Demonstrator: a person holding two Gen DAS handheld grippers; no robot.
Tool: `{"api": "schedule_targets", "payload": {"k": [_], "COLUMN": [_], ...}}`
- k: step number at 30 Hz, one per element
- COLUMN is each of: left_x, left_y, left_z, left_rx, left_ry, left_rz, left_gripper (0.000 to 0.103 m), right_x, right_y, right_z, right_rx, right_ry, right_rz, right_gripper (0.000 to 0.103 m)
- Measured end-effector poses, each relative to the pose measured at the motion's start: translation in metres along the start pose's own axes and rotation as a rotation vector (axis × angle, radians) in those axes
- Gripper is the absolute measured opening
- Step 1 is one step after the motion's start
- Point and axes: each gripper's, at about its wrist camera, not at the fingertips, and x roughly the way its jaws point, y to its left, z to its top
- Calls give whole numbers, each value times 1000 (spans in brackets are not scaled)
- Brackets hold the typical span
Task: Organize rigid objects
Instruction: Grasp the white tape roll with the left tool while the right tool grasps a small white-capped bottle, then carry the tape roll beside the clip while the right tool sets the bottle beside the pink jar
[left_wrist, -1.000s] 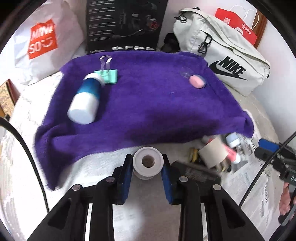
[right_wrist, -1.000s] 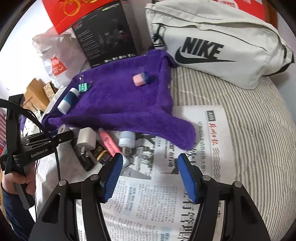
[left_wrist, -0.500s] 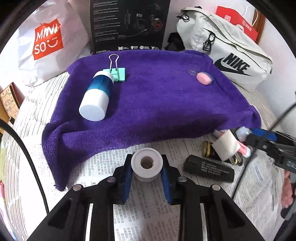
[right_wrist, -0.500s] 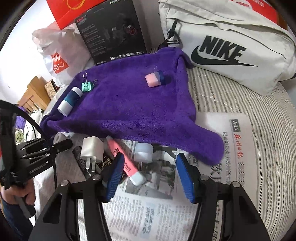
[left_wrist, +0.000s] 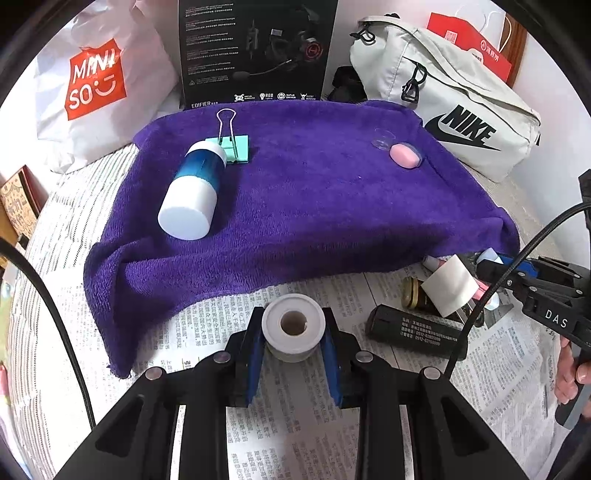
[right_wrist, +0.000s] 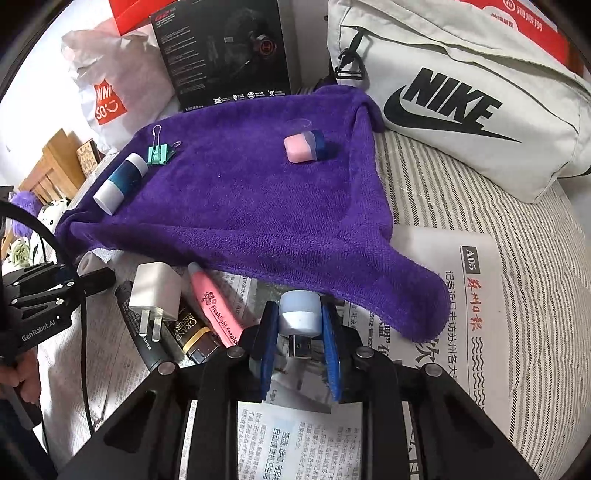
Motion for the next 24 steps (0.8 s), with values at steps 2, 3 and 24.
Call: {"api": "schedule_targets", "payload": {"k": [2, 3, 24], "left_x": [2, 2, -41], "left_y": [-2, -1, 24], "left_z": [0, 1, 0], "left_rx": [6, 4, -49], "left_ry": [-12, -16, -56], "left_rz": [-1, -6, -94], "left_gripper": [27, 27, 27], "right_x": [1, 2, -38], "right_y": [3, 5, 5], "right_z": [0, 0, 1], "right_rx": [-19, -30, -26], "right_ry": [-6, -11, -41], "right_rz": [-18, -27, 74], "right_gripper": [24, 24, 23]}}
